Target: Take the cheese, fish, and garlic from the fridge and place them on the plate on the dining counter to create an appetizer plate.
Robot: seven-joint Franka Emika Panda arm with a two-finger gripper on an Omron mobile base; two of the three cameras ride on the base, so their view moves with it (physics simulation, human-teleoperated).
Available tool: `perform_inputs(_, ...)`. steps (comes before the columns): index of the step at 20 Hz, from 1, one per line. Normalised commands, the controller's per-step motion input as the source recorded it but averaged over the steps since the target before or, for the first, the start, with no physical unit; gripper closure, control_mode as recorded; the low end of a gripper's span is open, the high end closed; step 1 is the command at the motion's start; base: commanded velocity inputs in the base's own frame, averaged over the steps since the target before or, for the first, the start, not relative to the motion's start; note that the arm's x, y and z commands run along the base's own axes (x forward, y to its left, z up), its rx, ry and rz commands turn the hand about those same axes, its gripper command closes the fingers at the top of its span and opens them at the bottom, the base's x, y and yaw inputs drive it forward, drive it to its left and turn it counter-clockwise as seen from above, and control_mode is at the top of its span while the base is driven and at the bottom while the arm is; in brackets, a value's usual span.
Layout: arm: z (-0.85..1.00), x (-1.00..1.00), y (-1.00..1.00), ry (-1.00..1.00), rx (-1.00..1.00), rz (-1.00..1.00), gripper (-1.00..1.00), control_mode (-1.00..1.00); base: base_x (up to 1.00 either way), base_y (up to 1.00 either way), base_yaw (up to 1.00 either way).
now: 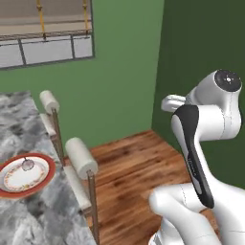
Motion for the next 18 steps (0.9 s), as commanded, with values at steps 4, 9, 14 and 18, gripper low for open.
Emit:
perform_inputs(4,0.0,0.0,0.0,0.0,0.0,0.0,1.0,1.0,1.0,-0.19,0.65)
perform_inputs(9,0.0,0.0,0.0,0.0,0.0,0.0,1.0,1.0,1.0,-0.39,0.67)
perform_inputs(14,0.0,0.0,0.0,0.0,0.0,0.0,1.0,1.0,0.96,-0.24,0.67)
perform_inputs(18,0.0,0.0,0.0,0.0,0.0,0.0,1.0,1.0,0.98,-0.1,0.67)
